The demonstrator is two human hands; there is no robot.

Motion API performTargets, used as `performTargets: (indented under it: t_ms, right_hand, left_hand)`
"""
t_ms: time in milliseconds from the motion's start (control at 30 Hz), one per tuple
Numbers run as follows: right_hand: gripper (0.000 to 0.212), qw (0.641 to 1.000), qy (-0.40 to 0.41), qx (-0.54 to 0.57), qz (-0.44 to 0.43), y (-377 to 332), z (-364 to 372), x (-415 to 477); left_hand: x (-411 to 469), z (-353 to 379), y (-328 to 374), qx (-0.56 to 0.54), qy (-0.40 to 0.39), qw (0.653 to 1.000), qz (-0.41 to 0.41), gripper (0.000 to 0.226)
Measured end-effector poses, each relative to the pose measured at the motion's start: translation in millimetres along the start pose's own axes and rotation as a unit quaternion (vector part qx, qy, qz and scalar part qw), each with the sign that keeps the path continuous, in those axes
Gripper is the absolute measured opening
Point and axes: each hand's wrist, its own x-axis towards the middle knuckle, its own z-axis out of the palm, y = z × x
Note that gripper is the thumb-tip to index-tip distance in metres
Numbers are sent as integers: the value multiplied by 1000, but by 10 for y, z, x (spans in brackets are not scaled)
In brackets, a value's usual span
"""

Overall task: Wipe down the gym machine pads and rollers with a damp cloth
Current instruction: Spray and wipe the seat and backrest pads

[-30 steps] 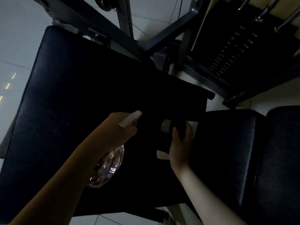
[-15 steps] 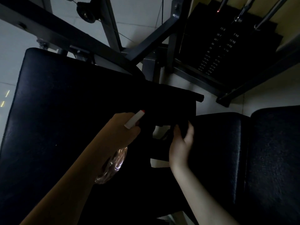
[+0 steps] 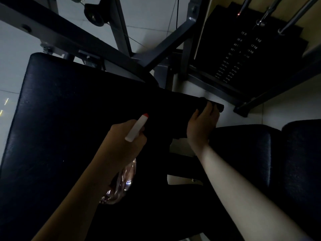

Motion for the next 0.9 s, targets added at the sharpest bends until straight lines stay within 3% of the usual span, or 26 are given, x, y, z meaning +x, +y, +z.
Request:
performTargets:
  t_ms: [67,133,200,333,467,533,633,733,800,900]
  right_hand:
    - [43,1000,24,-15,-7,-105,82,-22]
    - [45,1000,-8,0,-18,-302,169,-63]
    - [45,994,-36,22,-104,-505,266,-209]
    - [43,951,-142,47,-272,-524,230,-481]
    - [46,889,-216,-17,-403,-111,-91,-174]
    - [45,911,-194,-47,-362,97,-195,33]
    - [47,985,-85,-40,-144,214,-189,213]
    - [46,1000,20,-14,11,-27,-28,137]
    - [47,1000,11,-3,-3,-241,70,-77]
    - [47,983,-91,21,-156,-397,111,-464]
  left_hand:
    - [1,-21,-59,-8,12,1000,-14,16]
    - [7,-22,-88,-8,21,1000,-10,11]
    - [16,-12,-96,10,41,999,-4,10]
    - [24,-14,-63,13,47,999,-1,7]
    - [14,-23,-13,-29,36,999,-19,15]
    - [11,-26,-16,-32,34,999,-24,21]
    - [19,-29,-45,-56,30,998,-18,9]
    - [23,-19,-42,-34,29,999,-11,11]
    - [25,-5,-39,-19,35,999,-21,15]
    - [34,2,-38,5,35,999,-32,10]
